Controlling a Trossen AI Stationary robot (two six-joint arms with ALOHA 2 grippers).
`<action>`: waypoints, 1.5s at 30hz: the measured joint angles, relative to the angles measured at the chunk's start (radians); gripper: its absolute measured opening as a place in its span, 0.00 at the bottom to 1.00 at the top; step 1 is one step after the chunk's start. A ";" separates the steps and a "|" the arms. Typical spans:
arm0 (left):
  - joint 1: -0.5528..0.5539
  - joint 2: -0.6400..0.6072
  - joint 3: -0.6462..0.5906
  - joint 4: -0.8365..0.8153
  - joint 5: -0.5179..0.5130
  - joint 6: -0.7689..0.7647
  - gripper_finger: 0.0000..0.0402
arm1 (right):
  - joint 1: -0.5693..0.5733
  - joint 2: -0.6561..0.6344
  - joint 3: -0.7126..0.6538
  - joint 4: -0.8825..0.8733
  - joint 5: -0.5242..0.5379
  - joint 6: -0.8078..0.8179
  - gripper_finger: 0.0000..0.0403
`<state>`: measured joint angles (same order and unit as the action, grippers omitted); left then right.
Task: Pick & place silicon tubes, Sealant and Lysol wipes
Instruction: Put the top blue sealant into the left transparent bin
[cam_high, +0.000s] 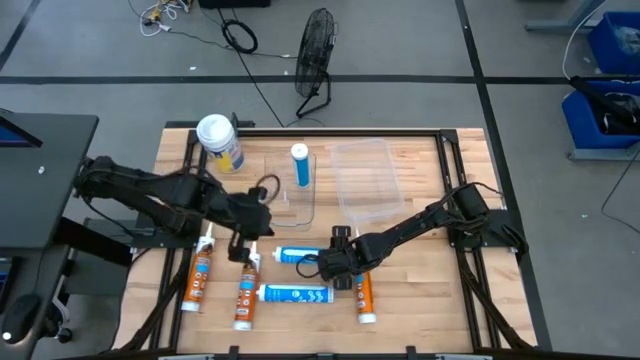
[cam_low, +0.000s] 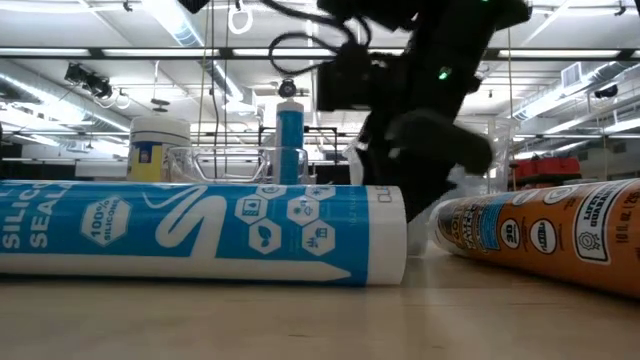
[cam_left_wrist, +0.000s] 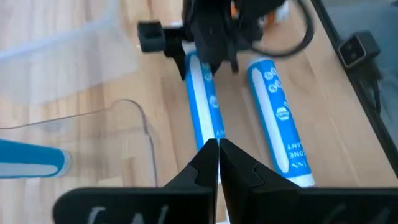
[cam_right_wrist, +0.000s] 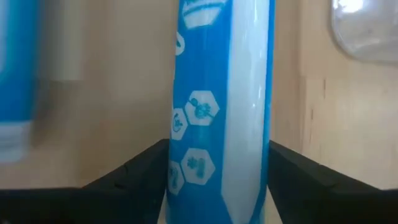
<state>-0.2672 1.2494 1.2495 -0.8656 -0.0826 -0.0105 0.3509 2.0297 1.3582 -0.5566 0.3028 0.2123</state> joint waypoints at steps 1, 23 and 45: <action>-0.007 0.014 0.000 0.003 0.000 0.000 0.05 | 0.004 -0.013 0.000 0.003 0.006 -0.004 0.65; -0.092 0.382 0.000 0.003 -0.012 -0.113 0.55 | 0.080 -0.050 0.005 -0.072 0.181 0.064 0.72; -0.091 0.558 0.000 0.020 -0.097 -0.184 0.55 | 0.132 -0.055 0.007 -0.091 0.290 0.087 0.72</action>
<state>-0.3580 1.8079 1.2495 -0.8451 -0.1795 -0.1943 0.4828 1.9743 1.3655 -0.6480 0.5927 0.2996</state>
